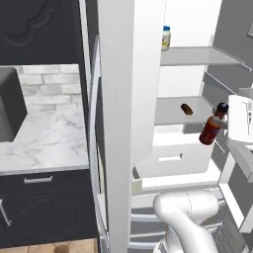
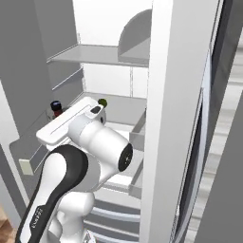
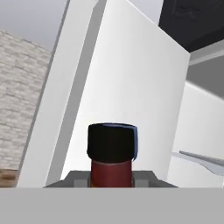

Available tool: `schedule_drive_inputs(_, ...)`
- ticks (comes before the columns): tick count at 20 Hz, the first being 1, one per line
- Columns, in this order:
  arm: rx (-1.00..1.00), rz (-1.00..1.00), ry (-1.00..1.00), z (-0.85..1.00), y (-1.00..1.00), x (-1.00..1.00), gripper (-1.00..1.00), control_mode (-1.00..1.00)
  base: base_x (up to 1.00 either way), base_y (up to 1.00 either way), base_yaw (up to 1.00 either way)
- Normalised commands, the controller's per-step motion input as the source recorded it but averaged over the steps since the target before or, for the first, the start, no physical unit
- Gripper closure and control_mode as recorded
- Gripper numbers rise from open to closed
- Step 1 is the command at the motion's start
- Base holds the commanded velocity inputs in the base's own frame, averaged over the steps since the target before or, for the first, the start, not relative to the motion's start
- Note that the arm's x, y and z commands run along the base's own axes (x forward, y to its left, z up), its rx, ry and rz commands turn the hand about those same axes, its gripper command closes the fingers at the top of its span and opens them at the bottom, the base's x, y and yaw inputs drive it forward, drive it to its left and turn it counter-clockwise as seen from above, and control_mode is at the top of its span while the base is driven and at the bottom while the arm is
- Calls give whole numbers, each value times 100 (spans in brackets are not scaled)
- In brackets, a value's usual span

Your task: Place the mayonnaise and condiment bottle from the counter to the top shelf of the fridge. If the existing items in the fridge are on the top shelf, move them to other shelves.

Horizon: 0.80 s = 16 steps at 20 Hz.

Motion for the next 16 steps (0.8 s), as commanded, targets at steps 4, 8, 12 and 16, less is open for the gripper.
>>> schedule_drive_inputs(4,0,0,0,0,0,0,100,100,34,-19,0)
schedule_drive_inputs(8,0,0,0,0,0,0,100,100,37,-3,0)
schedule_drive_inputs(12,0,0,0,0,0,0,100,100,45,0,0)
schedule_drive_inputs(16,0,0,0,0,0,0,100,100,46,0,0)
